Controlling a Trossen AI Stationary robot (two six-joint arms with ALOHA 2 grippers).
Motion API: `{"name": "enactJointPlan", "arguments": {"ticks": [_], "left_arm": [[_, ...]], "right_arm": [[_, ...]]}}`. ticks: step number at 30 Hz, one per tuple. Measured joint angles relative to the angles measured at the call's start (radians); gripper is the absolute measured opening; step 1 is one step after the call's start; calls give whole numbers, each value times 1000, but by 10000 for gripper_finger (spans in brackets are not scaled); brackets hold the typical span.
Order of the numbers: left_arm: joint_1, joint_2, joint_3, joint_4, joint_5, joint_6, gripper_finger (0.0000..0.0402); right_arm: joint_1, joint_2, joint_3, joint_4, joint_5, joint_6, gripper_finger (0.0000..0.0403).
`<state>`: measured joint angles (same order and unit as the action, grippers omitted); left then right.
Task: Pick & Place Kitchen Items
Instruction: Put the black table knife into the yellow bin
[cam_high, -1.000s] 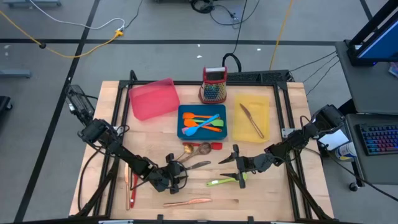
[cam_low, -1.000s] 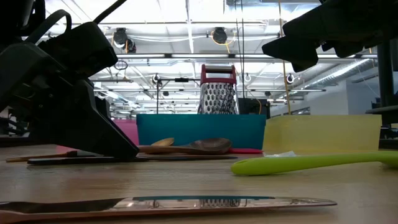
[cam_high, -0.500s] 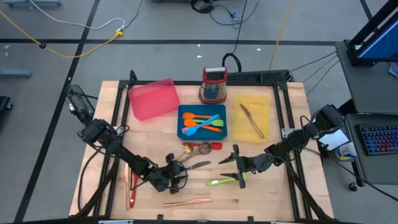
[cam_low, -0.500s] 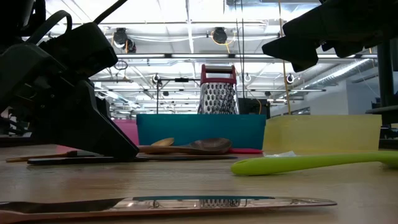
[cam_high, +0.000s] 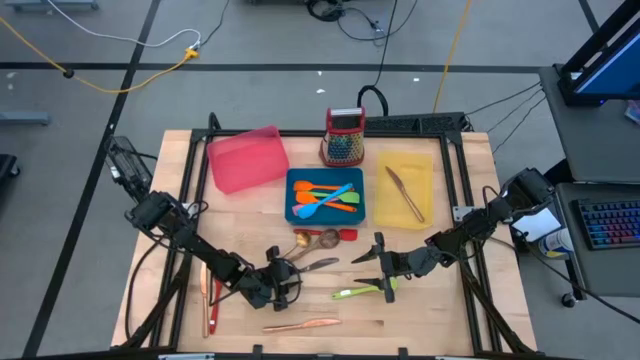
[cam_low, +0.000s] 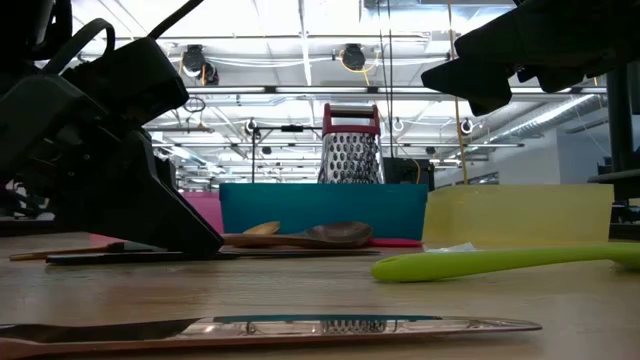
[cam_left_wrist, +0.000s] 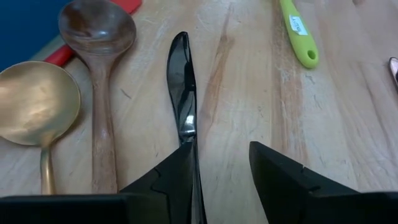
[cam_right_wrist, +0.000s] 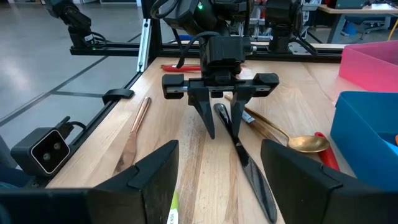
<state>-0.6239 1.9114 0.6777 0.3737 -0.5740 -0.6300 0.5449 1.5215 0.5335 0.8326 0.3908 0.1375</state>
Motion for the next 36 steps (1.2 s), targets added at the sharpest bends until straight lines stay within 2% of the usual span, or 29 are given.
{"name": "enactJointPlan", "arguments": {"ticks": [25, 36], "left_arm": [[0, 0, 0, 3, -7, 0, 161], [2, 2, -1, 48, -31, 56, 161]], "right_arm": [[0, 0, 0, -15, 0, 0, 222], [0, 0, 0, -15, 0, 0, 222]]}}
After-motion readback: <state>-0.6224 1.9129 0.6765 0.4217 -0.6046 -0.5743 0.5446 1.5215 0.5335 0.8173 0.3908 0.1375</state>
